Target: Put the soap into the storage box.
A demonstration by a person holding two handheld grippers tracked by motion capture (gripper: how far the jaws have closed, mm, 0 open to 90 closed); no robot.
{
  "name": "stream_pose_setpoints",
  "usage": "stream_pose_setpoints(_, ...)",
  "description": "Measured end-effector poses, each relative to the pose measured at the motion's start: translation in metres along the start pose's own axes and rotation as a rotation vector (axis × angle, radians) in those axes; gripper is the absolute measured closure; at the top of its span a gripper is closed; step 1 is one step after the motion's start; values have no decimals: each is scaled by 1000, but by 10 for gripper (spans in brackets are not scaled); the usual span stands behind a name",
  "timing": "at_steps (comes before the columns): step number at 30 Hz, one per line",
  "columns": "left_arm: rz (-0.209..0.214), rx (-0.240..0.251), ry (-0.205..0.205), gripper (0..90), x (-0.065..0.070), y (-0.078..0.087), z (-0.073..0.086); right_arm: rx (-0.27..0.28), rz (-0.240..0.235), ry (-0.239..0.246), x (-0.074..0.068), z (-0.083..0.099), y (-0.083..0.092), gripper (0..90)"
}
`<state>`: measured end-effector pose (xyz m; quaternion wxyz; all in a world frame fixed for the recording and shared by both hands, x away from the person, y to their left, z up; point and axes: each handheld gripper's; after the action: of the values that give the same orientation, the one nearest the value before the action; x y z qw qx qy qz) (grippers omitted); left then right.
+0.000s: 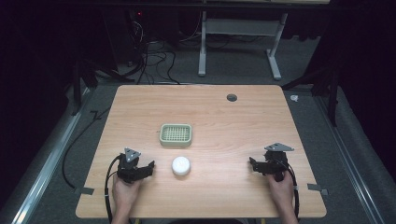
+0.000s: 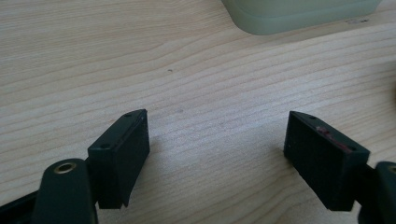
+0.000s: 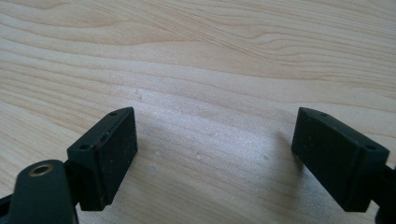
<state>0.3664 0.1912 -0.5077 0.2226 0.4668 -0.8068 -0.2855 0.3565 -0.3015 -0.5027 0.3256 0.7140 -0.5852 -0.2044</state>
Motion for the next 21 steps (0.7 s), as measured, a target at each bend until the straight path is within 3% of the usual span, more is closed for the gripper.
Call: stream_pose_setpoints(21,-1,5,14,240,-1,1,0,0,-1,2,0,0,0,151)
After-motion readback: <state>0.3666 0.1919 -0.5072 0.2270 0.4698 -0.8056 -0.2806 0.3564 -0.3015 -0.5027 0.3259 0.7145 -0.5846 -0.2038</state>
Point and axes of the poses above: each handheld gripper's, and its own axes: y roughly backward along the jaws, z roughly out of its underside, x roughly to its right, and after that the axes turned 6 degrees about z, right-handed
